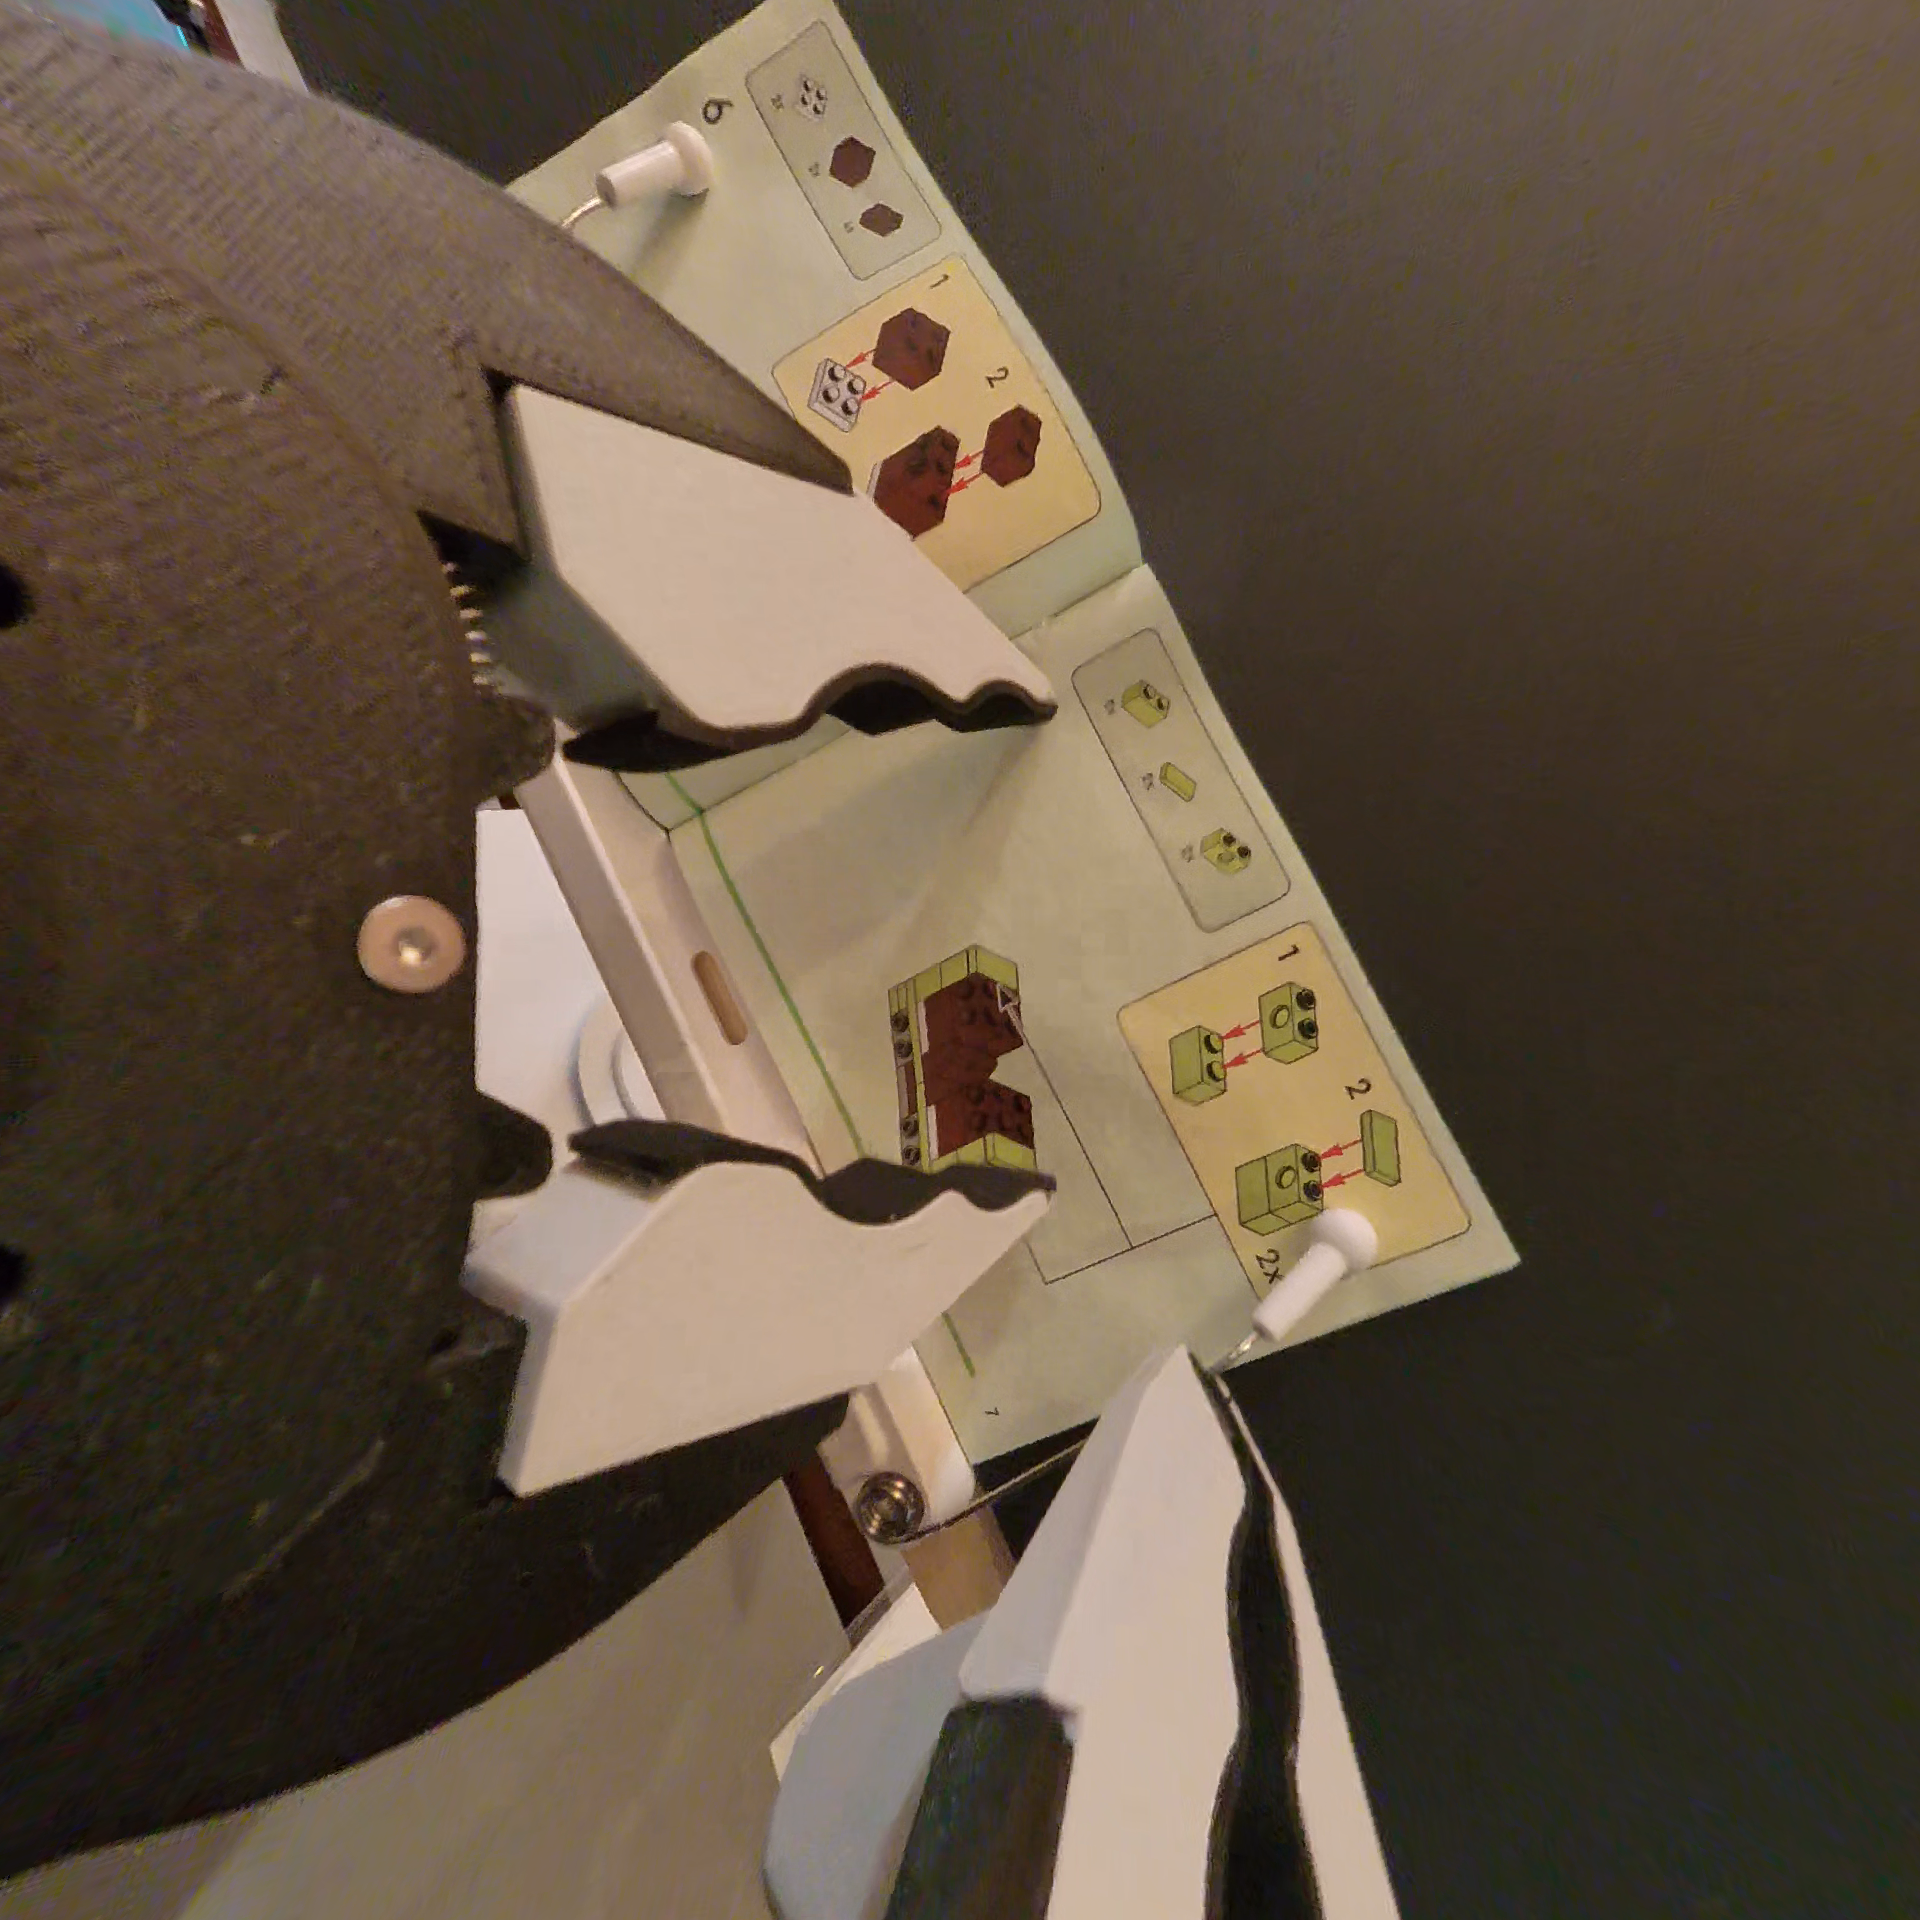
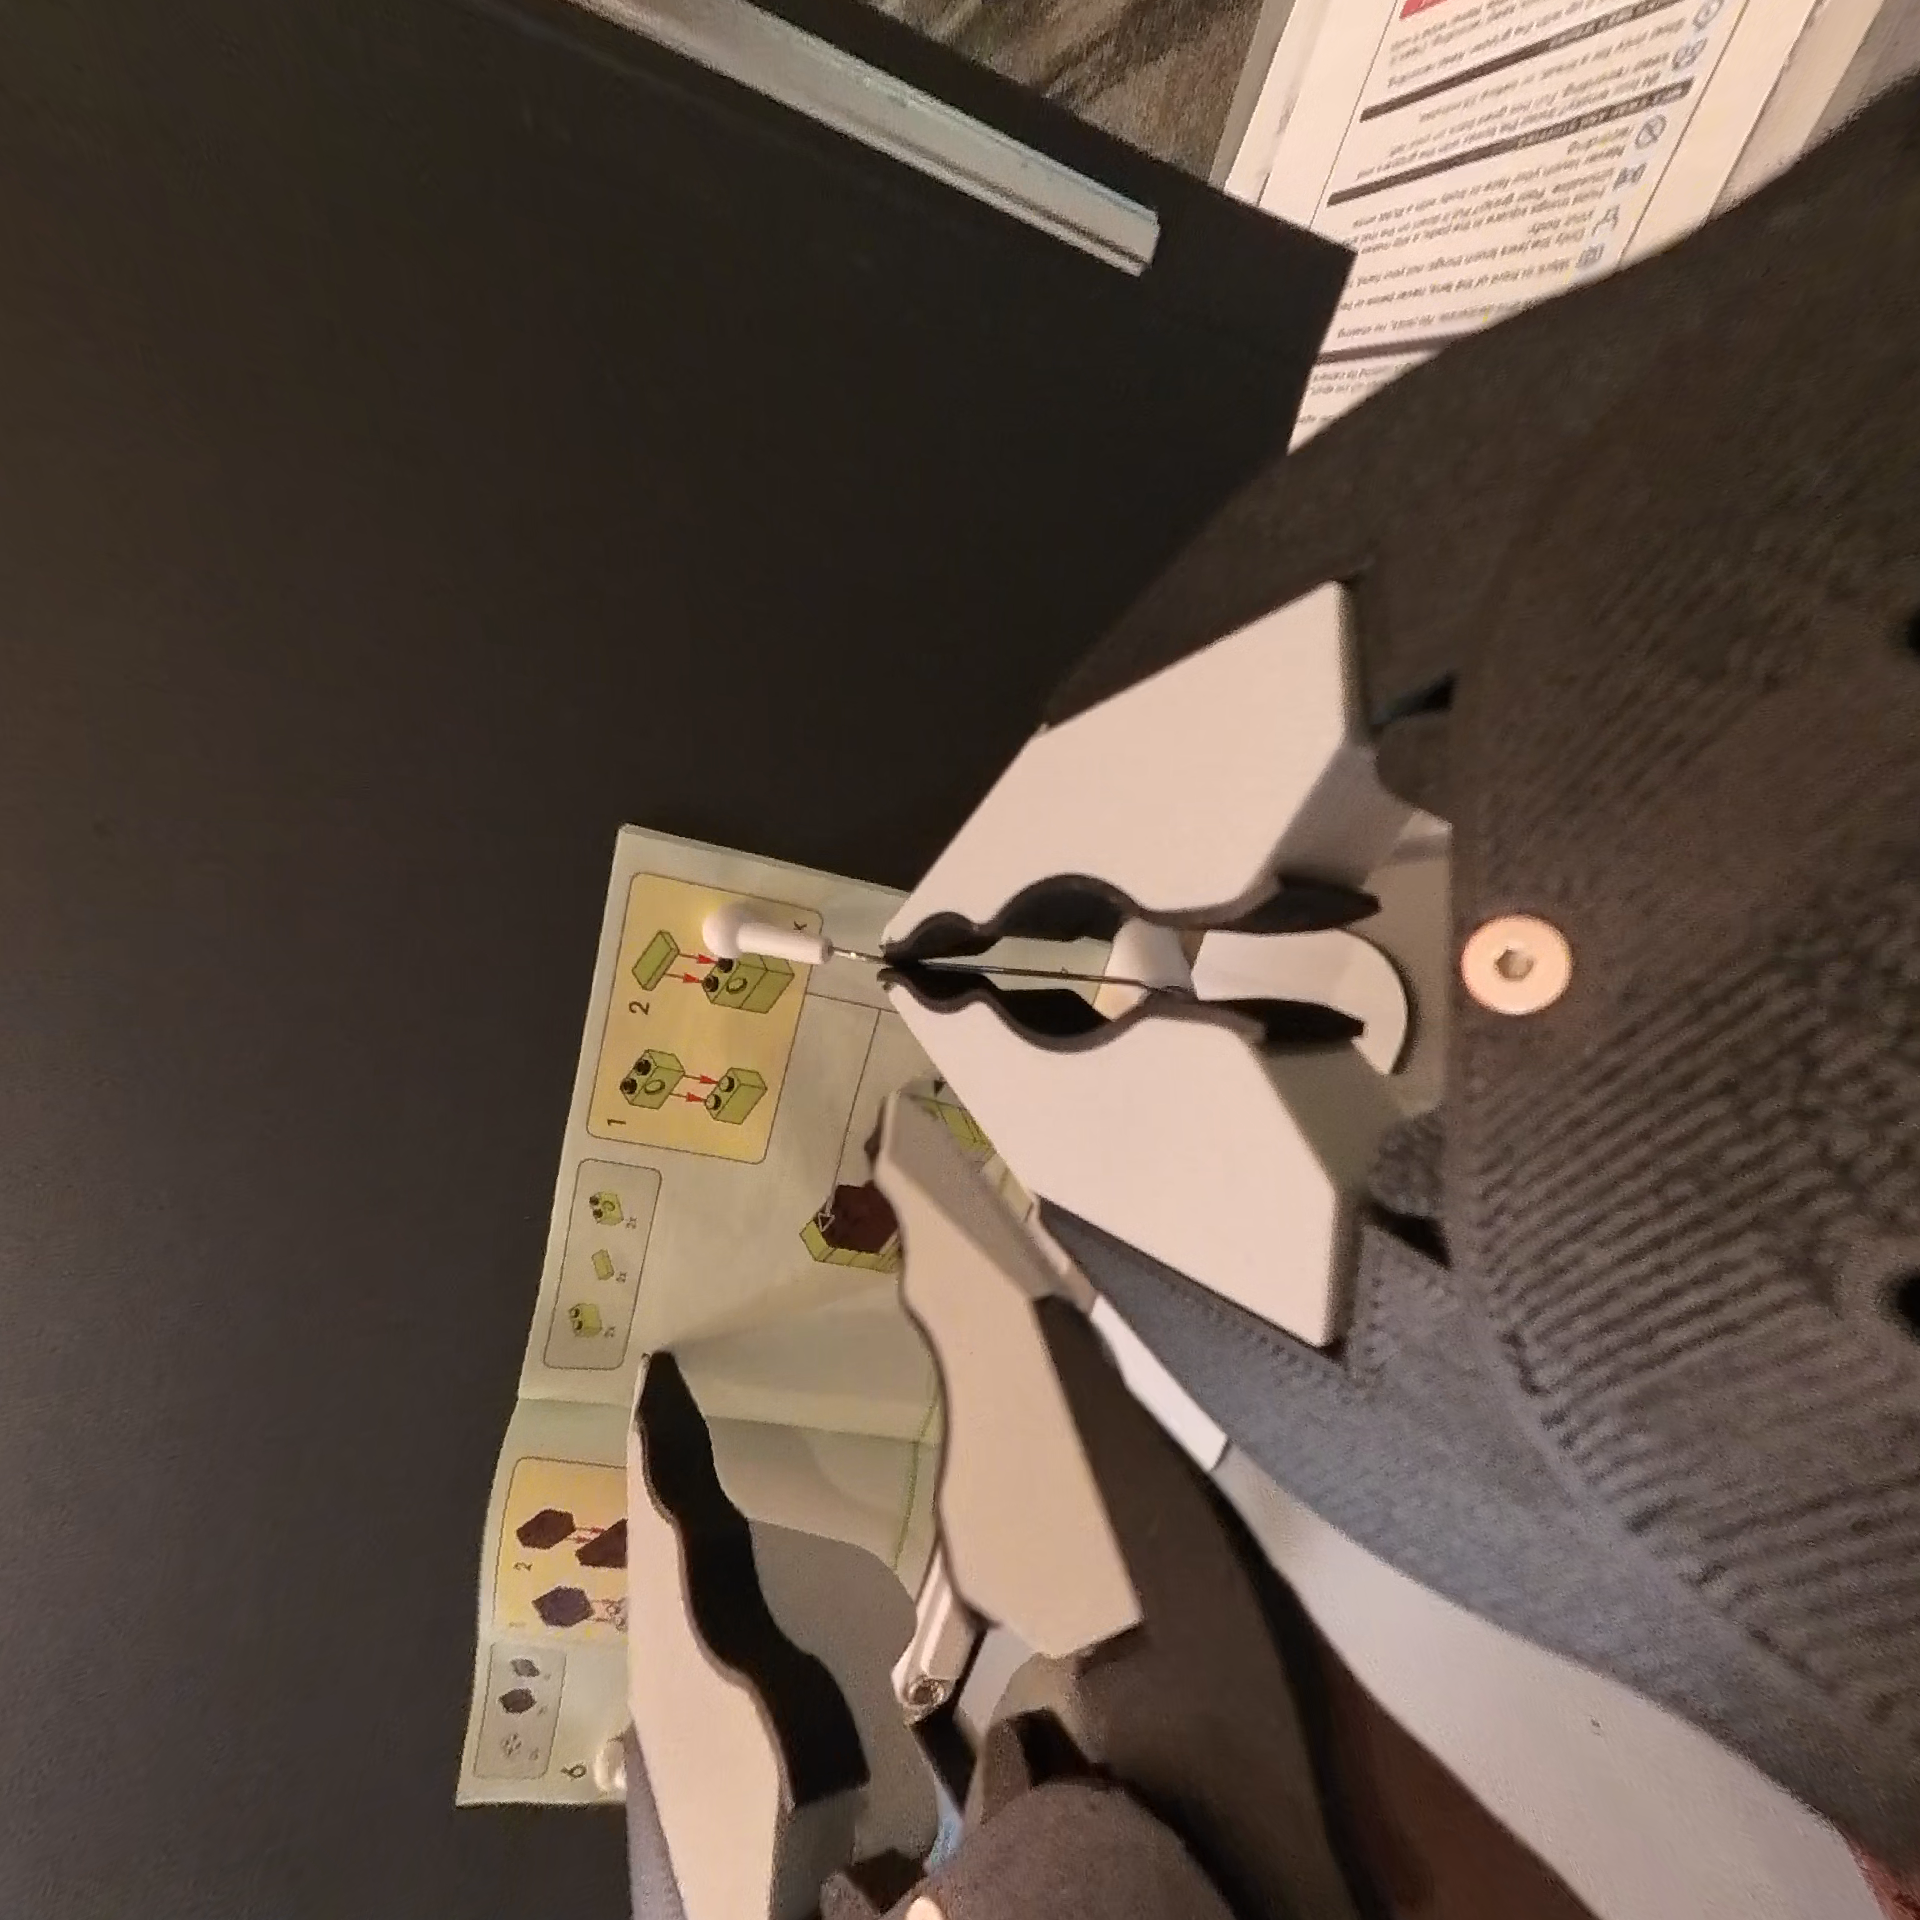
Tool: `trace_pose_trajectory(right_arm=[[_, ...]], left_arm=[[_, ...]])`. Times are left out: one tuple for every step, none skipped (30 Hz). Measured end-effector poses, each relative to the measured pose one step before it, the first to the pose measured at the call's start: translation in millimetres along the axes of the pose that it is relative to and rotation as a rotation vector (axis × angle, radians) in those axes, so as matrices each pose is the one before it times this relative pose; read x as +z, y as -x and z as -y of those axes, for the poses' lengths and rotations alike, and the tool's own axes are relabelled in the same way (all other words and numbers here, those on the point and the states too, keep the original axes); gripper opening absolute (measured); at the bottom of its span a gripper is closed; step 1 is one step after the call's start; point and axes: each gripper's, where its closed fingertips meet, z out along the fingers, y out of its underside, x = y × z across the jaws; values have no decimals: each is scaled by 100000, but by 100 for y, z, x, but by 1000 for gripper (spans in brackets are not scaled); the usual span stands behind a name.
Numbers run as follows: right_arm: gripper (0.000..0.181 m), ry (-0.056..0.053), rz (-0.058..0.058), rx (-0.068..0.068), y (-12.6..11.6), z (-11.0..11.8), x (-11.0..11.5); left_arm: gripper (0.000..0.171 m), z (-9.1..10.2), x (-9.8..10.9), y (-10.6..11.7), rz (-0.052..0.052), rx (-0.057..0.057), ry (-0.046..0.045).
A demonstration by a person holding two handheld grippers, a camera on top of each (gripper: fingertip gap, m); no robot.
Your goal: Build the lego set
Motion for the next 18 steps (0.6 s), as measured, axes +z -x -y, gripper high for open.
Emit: trace_pose_trajectory(right_arm=[[0,-65,-317,232,-58,12,-63],[0,-438,-787,444,-142,-2,-88],[0,-914,-247,1364,-50,-7,-53],[0,-1099,203,2044,4,28,-64],[0,-1256,-38,1897,-54,33,-72],[0,-1098,-25,1315,-50,28,-51],[0,-617,-392,1041,-128,-16,-55],[0,-498,-206,826,-108,-21,-65],[0,-272,381,832,-59,-30,-96],[0,58,-10,1180,-168,-54,-108],[0,301,467,1299,-153,-42,-126],[0,145,1152,1516,-29,-16,-99],[0,-15,1012,1560,-8,-2,-46],[0,-134,705,1270,2,-7,-8],[0,-280,249,456,14,14,16],[0,-346,-228,-422,5,2,26],[0,-277,-333,-851,12,-1,25],[0,-98,-273,-578,-10,-1,-2]], left_arm=[[75,87,-53,367,585,-984,-442],[67,67,-65,307,185,-698,-442],[60,38,-44,237,-40,374,-249],[53,50,-33,218,233,-10,-163],[48,26,2,123,-46,59,-18],[41,51,1,109,49,-300,-114],[30,69,-12,116,127,-618,-391],[18,46,-13,73,-39,-835,-441],[0,-27,-31,-12,-556,-814,-169],[0,0,-39,11,-279,-1738,-493],[0,11,-68,50,271,-1303,-304],[0,24,-157,125,842,-91,-99],[0,174,-256,25,247,-56,-1244],[0,382,-394,-201,-1092,-284,-2438],[3,471,-444,-328,-1607,-38,-2737],[29,406,-364,-511,-2168,397,-2095],[75,155,-112,-620,-2200,549,-568],[97,-370,190,-861,-3192,1677,2823]])
